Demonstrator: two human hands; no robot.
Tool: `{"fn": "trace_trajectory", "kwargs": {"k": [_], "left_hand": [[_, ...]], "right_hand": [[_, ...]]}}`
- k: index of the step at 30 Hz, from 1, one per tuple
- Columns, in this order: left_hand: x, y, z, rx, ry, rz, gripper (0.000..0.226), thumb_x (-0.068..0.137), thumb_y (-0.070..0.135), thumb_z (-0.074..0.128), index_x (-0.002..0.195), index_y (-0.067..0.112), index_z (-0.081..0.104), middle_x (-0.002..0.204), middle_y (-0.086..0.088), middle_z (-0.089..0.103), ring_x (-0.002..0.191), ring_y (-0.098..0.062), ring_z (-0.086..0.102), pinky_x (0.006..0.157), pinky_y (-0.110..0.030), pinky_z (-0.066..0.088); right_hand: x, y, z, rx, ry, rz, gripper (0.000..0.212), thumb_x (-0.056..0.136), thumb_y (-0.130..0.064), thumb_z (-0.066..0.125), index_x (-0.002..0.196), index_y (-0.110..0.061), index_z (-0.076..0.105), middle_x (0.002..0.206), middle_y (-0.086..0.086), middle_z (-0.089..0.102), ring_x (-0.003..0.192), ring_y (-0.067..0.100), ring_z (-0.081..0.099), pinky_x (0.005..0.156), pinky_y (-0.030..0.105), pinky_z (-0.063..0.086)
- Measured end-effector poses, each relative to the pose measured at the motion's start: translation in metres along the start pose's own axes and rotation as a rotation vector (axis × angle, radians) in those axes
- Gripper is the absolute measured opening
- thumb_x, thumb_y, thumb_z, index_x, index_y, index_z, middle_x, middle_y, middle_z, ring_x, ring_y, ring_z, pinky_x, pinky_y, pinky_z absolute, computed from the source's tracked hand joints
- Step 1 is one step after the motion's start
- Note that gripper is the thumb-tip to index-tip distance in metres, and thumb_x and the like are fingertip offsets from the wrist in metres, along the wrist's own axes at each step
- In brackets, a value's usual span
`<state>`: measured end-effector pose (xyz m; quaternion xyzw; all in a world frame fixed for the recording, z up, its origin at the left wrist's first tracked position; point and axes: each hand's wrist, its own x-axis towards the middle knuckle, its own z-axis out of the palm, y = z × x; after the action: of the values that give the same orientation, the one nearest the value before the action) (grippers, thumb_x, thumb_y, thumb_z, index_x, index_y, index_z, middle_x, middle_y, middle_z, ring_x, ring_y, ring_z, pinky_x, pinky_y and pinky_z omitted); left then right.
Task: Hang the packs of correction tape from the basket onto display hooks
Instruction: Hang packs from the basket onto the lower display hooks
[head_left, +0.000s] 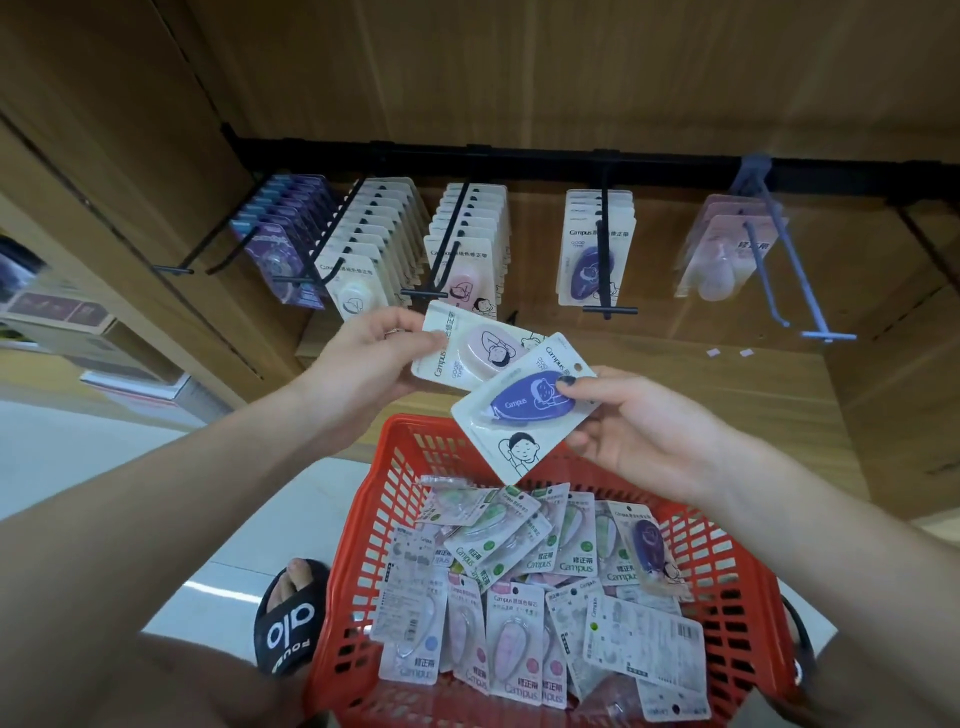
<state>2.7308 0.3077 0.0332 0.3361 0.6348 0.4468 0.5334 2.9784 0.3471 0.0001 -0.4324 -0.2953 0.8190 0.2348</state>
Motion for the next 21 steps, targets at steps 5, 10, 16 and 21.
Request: {"fn": "trace_trajectory", "kwargs": {"k": [5, 10, 16, 21], "left_hand": [[-0.014, -0.012, 0.022, -0.117, -0.091, -0.114, 0.026, 0.104, 0.016, 0.061, 0.129, 0.014, 0.062, 0.116, -0.011, 0.078, 0.109, -0.031, 0.075, 0.094, -0.047, 0.060], [-0.011, -0.019, 0.020, -0.138, -0.015, -0.112, 0.034, 0.096, 0.008, 0.071, 0.129, 0.012, 0.064, 0.115, -0.011, 0.078, 0.107, -0.029, 0.076, 0.102, -0.046, 0.056], [0.003, -0.010, 0.003, 0.117, 0.119, 0.023, 0.022, 0.085, -0.003, 0.075, 0.104, 0.009, 0.075, 0.101, -0.006, 0.081, 0.101, -0.025, 0.077, 0.093, -0.040, 0.061], [0.008, -0.006, 0.003, 0.155, 0.091, 0.078, 0.045, 0.084, -0.008, 0.075, 0.120, 0.011, 0.057, 0.101, -0.006, 0.081, 0.094, -0.023, 0.079, 0.078, -0.039, 0.060]], "right_hand": [[-0.002, 0.013, 0.007, -0.009, 0.001, -0.005, 0.028, 0.098, -0.005, 0.064, 0.125, -0.007, 0.060, 0.106, 0.013, 0.077, 0.075, 0.012, 0.069, 0.058, 0.022, 0.049], [-0.005, 0.015, 0.005, -0.149, 0.107, -0.036, 0.022, 0.097, -0.002, 0.066, 0.118, -0.007, 0.061, 0.098, 0.012, 0.078, 0.069, 0.012, 0.066, 0.061, 0.026, 0.044], [-0.011, 0.003, -0.005, -0.311, 0.325, -0.241, 0.034, 0.090, -0.001, 0.074, 0.119, -0.012, 0.060, 0.104, 0.011, 0.080, 0.094, 0.024, 0.075, 0.081, 0.039, 0.058], [-0.018, -0.004, -0.004, -0.401, 0.324, -0.368, 0.030, 0.093, -0.002, 0.073, 0.118, -0.011, 0.060, 0.100, 0.002, 0.081, 0.091, 0.011, 0.078, 0.077, 0.025, 0.056]]}}
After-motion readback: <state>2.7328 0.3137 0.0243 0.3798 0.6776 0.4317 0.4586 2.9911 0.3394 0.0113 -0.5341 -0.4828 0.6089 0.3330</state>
